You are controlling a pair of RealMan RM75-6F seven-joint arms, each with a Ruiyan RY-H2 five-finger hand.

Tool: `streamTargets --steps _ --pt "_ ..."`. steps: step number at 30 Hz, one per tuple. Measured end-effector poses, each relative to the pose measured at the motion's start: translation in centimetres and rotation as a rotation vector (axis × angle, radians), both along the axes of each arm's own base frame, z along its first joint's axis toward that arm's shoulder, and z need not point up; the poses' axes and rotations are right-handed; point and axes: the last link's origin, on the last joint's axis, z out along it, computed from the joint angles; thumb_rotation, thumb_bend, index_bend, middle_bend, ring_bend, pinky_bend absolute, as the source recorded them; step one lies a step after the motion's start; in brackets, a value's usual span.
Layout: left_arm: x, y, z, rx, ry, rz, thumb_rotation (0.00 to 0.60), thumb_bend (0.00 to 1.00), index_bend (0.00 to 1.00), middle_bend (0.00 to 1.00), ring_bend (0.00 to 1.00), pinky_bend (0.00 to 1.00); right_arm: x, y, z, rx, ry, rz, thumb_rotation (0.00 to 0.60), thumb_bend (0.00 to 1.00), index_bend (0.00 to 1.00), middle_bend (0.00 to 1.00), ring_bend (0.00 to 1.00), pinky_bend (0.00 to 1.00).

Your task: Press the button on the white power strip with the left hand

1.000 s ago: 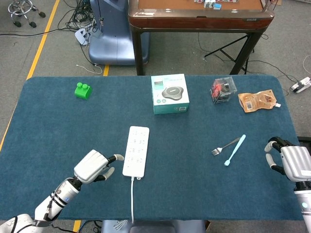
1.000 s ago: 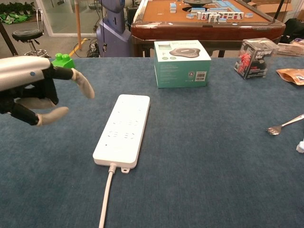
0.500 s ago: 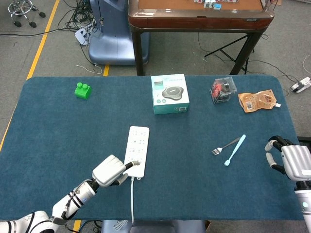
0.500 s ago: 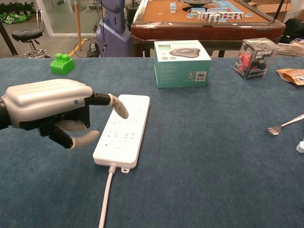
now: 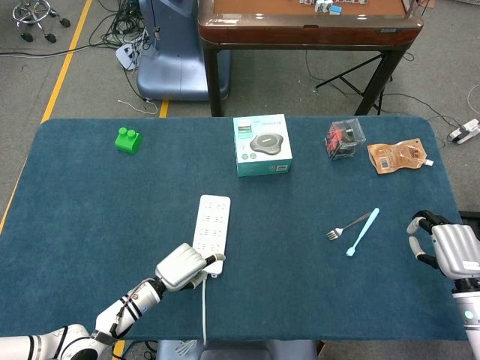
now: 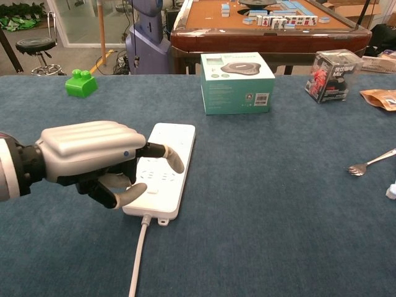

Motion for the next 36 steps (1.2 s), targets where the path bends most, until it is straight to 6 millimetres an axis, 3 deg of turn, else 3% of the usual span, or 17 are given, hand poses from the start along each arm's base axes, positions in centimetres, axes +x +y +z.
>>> streamTargets --steps 20,36 --pt "-2.4 0.2 -0.9 0.012 0.063 0.062 0.6 0.58 0.31 1.0 1.0 1.0 -0.2 -0.3 -1.2 0.033 -0.007 -0.006 0.6 0.38 0.49 0.36 0.42 0.63" --pt "-3.1 0.4 -1.2 0.015 0.074 0.086 0.6 0.58 0.31 1.0 1.0 1.0 -0.1 -0.4 -1.7 0.052 -0.005 -0.01 0.6 0.38 0.49 0.36 0.42 0.63"
